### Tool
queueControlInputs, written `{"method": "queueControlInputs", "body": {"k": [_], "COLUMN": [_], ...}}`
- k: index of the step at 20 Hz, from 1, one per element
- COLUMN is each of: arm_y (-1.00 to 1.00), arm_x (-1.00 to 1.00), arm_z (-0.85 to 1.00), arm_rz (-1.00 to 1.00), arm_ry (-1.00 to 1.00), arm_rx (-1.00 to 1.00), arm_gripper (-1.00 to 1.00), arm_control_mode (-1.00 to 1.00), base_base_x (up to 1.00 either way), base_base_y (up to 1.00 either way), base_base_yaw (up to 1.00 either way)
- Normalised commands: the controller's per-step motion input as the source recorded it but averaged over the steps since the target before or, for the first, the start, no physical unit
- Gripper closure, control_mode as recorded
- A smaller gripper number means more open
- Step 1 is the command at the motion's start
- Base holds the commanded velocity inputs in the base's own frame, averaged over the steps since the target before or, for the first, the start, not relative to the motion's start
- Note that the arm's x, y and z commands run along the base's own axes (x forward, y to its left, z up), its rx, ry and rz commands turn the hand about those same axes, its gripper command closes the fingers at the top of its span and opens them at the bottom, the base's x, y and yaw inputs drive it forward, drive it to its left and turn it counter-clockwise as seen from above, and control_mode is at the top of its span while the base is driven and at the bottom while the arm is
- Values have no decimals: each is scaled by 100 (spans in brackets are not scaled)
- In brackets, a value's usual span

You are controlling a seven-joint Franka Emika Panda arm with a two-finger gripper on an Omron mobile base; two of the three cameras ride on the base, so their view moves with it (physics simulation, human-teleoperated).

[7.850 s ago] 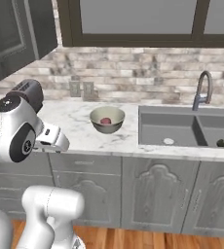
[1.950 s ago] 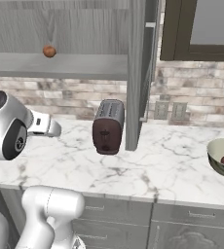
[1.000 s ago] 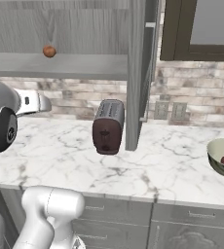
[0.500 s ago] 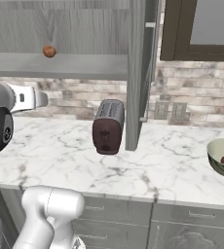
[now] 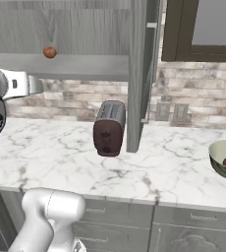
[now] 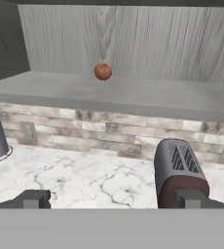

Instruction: Pick the onions from the cabinet and place them in one bowl. Pick the squash from the sink and place it in the other bowl.

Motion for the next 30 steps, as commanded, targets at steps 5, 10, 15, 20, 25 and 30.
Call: {"method": "queueControlInputs", "body": {"k": [5,10,15,20,25,30], "arm_y": [15,6,5,13,19,17], "arm_x": [18,20,48,57,56,55], "arm_z": [20,25,4,0,-1,-3], "arm_rz": [-1,-1,-2,0,-2,0], "arm_ry": [-8,0,0,-5,-9,5], "arm_rx": [1,0,0,0,0,0], "arm_gripper": [-100,-100,-100,-100,-100,-100], "arm_control_mode": [-100,-100,-100,-100,-100,-100], "base_base_x": [0,0,0,0,0,0], "base_base_y": [0,0,0,0,0,0], "base_base_yaw": [0,0,0,0,0,0]}}
